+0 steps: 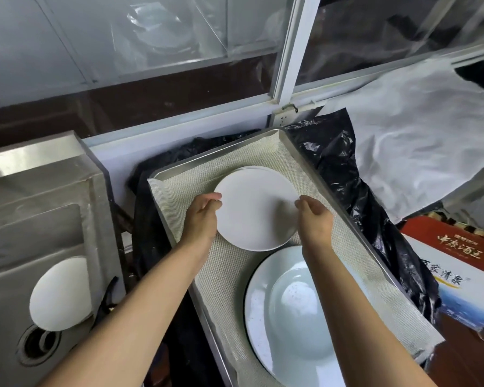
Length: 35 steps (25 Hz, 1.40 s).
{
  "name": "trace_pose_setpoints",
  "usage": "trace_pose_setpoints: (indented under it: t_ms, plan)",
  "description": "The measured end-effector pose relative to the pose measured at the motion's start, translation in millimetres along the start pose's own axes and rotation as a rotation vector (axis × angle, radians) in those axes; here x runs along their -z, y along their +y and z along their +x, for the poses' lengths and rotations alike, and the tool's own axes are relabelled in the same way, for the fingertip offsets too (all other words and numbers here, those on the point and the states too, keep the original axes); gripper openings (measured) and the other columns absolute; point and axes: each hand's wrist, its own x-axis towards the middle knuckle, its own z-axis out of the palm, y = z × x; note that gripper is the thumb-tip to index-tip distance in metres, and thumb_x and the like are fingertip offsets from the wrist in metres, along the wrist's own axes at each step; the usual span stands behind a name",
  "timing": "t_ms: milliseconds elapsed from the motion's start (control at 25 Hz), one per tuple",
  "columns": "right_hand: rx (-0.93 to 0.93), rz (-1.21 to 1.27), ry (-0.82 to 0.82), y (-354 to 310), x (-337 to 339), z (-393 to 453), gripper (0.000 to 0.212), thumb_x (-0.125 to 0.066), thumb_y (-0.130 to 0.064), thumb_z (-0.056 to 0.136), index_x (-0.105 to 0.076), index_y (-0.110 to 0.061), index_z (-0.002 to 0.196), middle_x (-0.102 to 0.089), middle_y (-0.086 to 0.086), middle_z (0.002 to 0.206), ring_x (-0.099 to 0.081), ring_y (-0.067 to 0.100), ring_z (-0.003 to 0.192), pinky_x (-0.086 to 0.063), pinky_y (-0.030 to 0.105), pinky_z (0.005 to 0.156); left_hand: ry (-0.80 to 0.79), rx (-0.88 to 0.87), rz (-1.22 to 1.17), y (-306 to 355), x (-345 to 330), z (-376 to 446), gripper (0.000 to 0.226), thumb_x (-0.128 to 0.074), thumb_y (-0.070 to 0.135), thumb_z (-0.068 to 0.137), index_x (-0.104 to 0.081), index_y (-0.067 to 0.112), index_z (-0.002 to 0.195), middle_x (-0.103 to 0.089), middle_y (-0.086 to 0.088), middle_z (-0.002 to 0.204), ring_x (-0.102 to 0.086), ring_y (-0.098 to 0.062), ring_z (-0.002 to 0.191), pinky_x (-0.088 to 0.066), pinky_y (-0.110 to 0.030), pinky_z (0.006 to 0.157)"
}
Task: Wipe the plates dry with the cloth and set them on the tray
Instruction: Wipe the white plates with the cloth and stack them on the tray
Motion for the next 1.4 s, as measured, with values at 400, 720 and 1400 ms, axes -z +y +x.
trace_pose_setpoints:
  t_ms: [400, 720, 1400]
  plan:
    - [0.082, -0.184, 0.003, 4, -6, -20, 0.035, -0.059, -0.019, 0.095, -0.064, -0.013, 0.129, -0.068, 0.005, 0.125, -0.063, 0.025, 0.117, -0.048, 0.042, 0.104, -0.123, -0.018, 0.064, -5, 5, -5, 0.015, -0.061, 0.021, 0.075, -0.071, 0.026, 0.086, -0.068, 0.011, 0.105, -0.06, -0.009, 0.105, -0.046, -0.031, 0.092]
    - [0.302, -0.221, -0.164, 5, -32, -100, 0.029, -0.057, -0.009, 0.095, -0.068, -0.018, 0.121, -0.07, 0.001, 0.117, -0.067, 0.015, 0.103, -0.051, 0.032, 0.094, -0.179, -0.151, 0.193, -8, 51, -36, 0.03, -0.054, 0.006, 0.098, -0.071, 0.03, 0.091, -0.071, 0.015, 0.103, -0.065, -0.004, 0.103, -0.053, -0.043, 0.1]
    - [0.328, -0.271, -0.533, 59, -205, -386, 0.019, -0.059, -0.011, 0.097, -0.073, -0.02, 0.105, -0.075, -0.008, 0.092, -0.067, 0.007, 0.084, -0.048, 0.016, 0.075, 0.077, -0.164, 0.182, -44, 381, -137, 0.032, -0.053, 0.001, 0.098, -0.072, 0.026, 0.09, -0.074, 0.022, 0.093, -0.068, -0.005, 0.099, -0.055, -0.042, 0.095]
